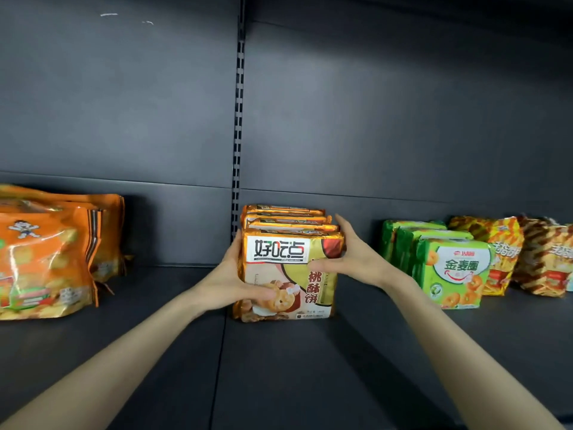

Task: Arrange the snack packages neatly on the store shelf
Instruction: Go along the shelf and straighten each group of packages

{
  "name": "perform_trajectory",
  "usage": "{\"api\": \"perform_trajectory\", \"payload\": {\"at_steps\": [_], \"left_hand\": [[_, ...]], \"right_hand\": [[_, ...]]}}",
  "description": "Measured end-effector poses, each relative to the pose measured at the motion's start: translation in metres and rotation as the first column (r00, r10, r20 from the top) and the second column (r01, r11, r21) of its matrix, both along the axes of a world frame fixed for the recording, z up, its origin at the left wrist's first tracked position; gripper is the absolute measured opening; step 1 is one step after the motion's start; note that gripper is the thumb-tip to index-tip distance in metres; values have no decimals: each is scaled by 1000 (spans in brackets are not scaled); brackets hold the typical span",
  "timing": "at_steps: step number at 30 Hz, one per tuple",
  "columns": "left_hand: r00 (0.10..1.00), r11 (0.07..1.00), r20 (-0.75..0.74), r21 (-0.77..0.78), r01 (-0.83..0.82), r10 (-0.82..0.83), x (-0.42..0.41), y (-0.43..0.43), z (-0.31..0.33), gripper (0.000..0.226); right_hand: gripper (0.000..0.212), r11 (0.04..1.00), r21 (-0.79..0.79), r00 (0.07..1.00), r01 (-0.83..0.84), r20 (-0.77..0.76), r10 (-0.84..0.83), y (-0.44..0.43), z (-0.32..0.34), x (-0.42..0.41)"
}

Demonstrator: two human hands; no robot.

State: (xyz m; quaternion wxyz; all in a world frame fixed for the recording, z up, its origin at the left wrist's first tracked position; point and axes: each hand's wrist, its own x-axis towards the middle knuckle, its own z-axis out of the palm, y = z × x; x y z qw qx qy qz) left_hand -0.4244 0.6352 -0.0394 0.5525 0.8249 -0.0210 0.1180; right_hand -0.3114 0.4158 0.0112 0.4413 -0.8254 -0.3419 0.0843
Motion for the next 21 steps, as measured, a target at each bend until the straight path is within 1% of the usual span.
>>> {"api": "perform_trajectory", "payload": {"at_steps": [1,5,9,12,15,19,21], "left_hand": [[1000,1000,-4,-6,-13,13,1,-2,-2,105],[996,997,-50,-27,-77,75,4,-7,-8,98],[992,995,-80,-10,-95,93,5,-6,-11,104],[991,994,-84,2,-108,108,7,-4,-13,104],[992,996,-88,1,-89,89,10,-3,-14,104],[986,998,-158,51,-46,54,14,5,-17,98],[981,997,-189,71,-20,33,17,9,-18,105]], "right_hand": [[125,999,14,999,-29,-18,29,0,-1,4],[122,987,93,988,-133,-71,140,2,-8,15],[132,983,136,987,-120,-90,132,4,-18,20],[134,980,158,984,-119,-112,137,6,-25,26],[130,979,146,974,-141,-158,163,8,-25,27],[131,971,132,963,-200,-157,219,9,-23,31],[128,966,148,963,-211,-140,232,9,-25,33]]}}
